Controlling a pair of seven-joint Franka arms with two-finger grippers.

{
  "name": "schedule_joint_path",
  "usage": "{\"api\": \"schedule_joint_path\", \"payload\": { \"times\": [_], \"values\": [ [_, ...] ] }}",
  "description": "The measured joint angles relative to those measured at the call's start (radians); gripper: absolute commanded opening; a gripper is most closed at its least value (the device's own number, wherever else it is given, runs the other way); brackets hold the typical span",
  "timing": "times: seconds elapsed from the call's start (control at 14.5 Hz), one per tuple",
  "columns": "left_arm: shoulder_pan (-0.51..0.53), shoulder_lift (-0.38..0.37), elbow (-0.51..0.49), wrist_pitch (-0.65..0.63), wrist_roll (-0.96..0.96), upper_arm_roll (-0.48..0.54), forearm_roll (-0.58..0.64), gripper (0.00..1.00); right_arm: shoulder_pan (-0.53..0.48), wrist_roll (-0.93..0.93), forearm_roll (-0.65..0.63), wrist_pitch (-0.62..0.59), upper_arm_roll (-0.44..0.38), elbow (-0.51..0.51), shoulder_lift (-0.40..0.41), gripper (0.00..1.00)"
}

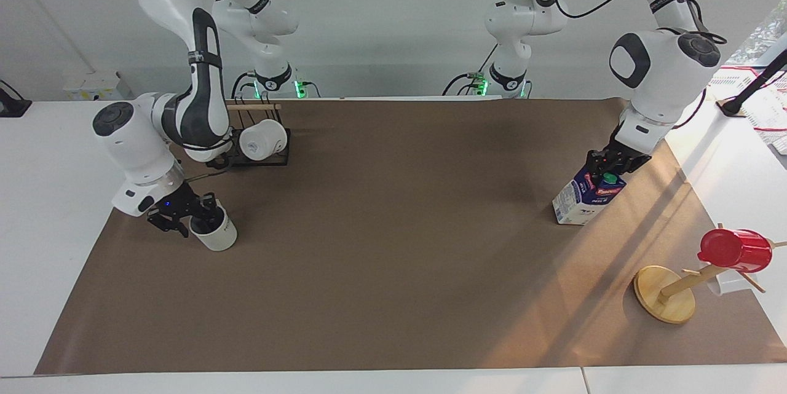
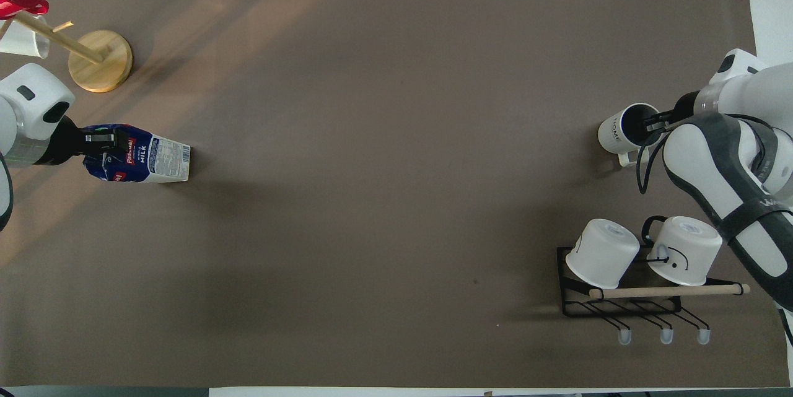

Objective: Place cup and milk on table
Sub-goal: 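Grasp the milk carton with the left gripper while the right gripper grasps the mug, then lift the milk carton with the left gripper while the right gripper carries the mug inward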

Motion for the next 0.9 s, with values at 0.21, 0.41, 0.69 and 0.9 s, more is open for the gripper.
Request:
{"api": "schedule_joint_path", "payload": {
  "times": [0.21, 0.41, 0.69, 0.9],
  "values": [
    [-0.002, -0.014, 0.044, -0.035, 0.0, -0.003, 0.0, 0.0, 0.001, 0.0, 0.001, -0.019, 0.001, 0.016, -0.001, 0.0],
    [-0.018, -0.025, 0.121, -0.128, -0.008, -0.014, 0.0, 0.0, 0.007, 0.0, 0.003, -0.053, 0.001, 0.048, -0.002, 0.0],
    [-0.104, -0.026, 0.145, -0.141, -0.127, -0.027, 0.0, 0.0, 0.026, 0.02, 0.007, -0.257, 0.006, 0.214, -0.02, 0.0],
    [-0.141, -0.024, 0.159, -0.151, -0.164, -0.03, 0.005, 0.0, 0.129, 0.188, -0.038, -0.329, 0.013, 0.317, -0.029, 0.0]
  ]
}}
